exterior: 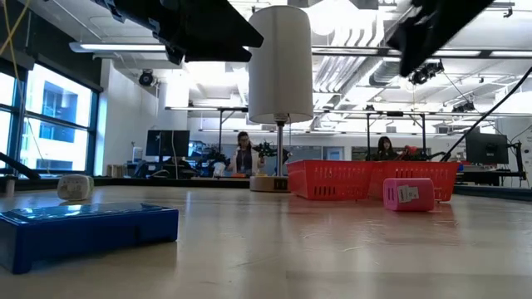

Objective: Pick & Place Office items
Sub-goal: Put the pink charger adapter into the right red bin

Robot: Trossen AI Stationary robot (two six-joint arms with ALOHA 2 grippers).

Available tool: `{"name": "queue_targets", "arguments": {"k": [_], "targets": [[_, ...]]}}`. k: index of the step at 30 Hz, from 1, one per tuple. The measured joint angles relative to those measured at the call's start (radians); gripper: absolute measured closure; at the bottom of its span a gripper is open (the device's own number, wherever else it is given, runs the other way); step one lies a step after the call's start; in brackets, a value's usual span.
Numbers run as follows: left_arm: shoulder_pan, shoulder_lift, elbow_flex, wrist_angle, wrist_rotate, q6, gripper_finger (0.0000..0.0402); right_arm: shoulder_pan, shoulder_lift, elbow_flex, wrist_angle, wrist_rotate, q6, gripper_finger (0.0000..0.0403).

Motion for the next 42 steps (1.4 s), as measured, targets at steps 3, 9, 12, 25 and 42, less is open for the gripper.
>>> {"name": "queue_targets", "arguments": {"k": [3,9,12,25,42], "targets": [[0.0,0.0,0.0,-0.003,0.0,-0.001,0.0175,0.054,-0.004,-0.005,-0.023,-0.001,0.053,0.0148],[0.0,0.0,0.0,-0.001,0.0,-0.002,0.0175,0.158,-0.004,-0.039,-0.015,0.105,0.119,0.0148],[0.0,0.0,0.0,-0.003,0.0,-0.002,0.0175,0.194,-0.003,-0.067,-0.013,0.15,0.154,0.0148],[0.0,0.0,0.0,-0.005,0.0,-0.004,0.0175,0.232,-0.003,-0.176,0.065,0.173,0.312,0.0148],[0.0,0.0,0.0,-0.005,0.0,-0.004,0.0175,0.329,-0.003,-0.481,0.44,0.176,0.557,0.0148]]}}
